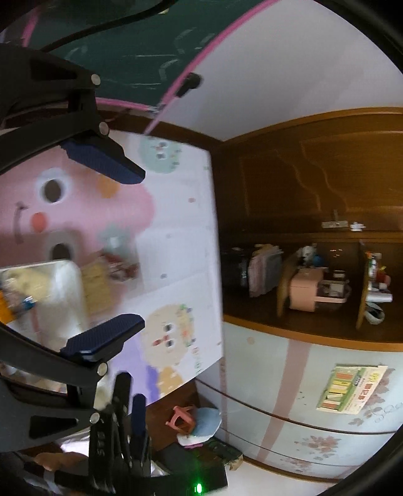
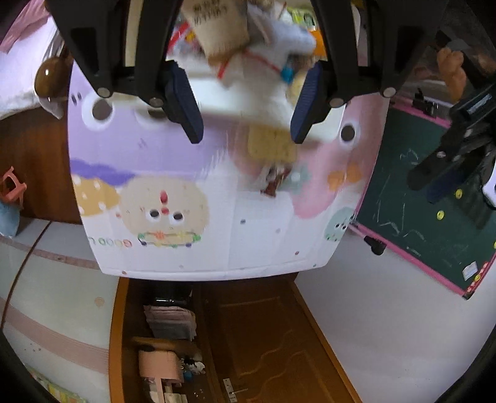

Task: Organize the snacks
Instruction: 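Move both tools back over the chocolate wrapper and bread bag, then grasp the brown chocolate wrapper with left gripper while right grasps the clear bread bag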

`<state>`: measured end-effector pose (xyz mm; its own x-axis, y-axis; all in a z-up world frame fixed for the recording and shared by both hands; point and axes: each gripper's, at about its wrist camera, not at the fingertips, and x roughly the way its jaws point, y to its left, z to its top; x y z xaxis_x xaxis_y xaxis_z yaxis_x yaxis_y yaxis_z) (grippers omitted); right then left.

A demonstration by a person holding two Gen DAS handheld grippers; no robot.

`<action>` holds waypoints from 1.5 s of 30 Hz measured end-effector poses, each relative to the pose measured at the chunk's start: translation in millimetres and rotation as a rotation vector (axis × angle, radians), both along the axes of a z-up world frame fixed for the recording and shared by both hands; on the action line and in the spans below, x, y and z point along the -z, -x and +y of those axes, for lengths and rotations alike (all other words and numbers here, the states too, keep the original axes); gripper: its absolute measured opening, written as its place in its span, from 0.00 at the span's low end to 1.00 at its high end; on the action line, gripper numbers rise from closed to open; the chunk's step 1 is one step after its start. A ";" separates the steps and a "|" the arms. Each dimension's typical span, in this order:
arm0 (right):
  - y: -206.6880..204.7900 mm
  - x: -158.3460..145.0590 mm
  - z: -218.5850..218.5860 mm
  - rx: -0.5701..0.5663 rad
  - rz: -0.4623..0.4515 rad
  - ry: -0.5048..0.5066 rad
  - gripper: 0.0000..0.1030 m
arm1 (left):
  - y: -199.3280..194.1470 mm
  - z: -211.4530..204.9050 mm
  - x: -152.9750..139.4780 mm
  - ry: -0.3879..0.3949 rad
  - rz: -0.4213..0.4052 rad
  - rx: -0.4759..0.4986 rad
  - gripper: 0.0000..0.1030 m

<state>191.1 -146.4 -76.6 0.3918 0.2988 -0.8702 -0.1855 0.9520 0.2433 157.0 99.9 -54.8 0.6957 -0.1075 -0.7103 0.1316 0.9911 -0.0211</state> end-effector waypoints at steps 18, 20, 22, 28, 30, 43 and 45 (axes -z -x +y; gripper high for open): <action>-98.2 153.6 79.3 -0.076 0.436 0.002 0.95 | -117.2 40.5 151.0 0.059 0.339 -0.098 0.82; -97.5 158.6 89.1 -0.098 0.453 0.024 0.97 | -118.2 45.3 154.3 0.066 0.344 -0.103 0.82; -97.6 162.1 100.4 -0.123 0.458 0.065 0.98 | -118.5 49.3 155.5 0.078 0.349 -0.109 0.82; -98.5 176.1 121.9 -0.149 0.493 0.176 1.00 | -118.3 54.2 153.6 0.097 0.350 -0.118 0.82; -98.2 184.0 122.4 -0.145 0.542 0.169 0.99 | -118.5 53.3 153.7 0.095 0.352 -0.115 0.82; -99.9 172.1 59.6 -0.025 0.496 0.104 0.76 | -126.8 -8.3 172.0 -0.023 0.421 0.021 0.82; -104.2 171.8 38.0 0.028 0.497 0.080 0.75 | -131.4 -27.0 180.8 -0.053 0.458 0.060 0.82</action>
<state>295.2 -108.4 -248.4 -0.0688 0.2192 -0.9733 -0.0396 0.9742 0.2222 288.4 72.9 -235.6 0.3028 -0.0936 -0.9484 0.1776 0.9833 -0.0404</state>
